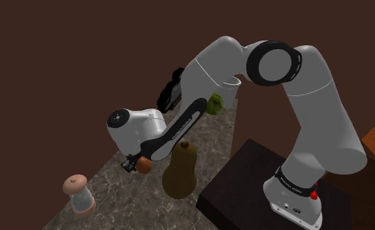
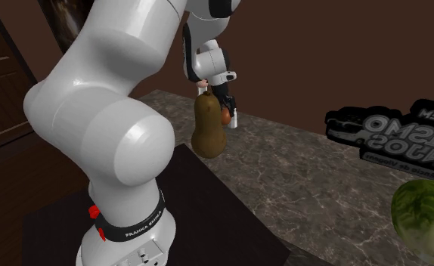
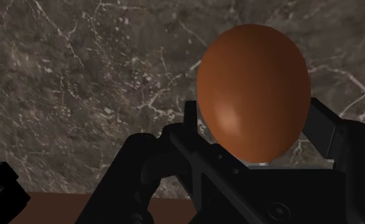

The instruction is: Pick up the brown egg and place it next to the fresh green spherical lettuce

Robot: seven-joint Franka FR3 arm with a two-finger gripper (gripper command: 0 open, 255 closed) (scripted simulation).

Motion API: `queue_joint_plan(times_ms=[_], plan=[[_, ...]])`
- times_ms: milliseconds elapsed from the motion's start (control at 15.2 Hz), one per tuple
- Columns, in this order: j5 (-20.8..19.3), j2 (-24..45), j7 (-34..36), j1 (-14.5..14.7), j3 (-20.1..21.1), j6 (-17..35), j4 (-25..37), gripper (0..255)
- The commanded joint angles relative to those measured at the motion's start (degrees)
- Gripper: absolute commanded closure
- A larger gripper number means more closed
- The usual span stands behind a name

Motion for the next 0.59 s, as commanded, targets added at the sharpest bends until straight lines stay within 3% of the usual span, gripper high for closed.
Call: queue_joint_plan(times_ms=[0, 528], plan=[[0.6, -1.3, -0.6, -0.3, 0.5, -0.8, -0.4, 255], [2.9, -6.1, -2.8, -1.5, 2.1, -3.9, -1.7, 255]])
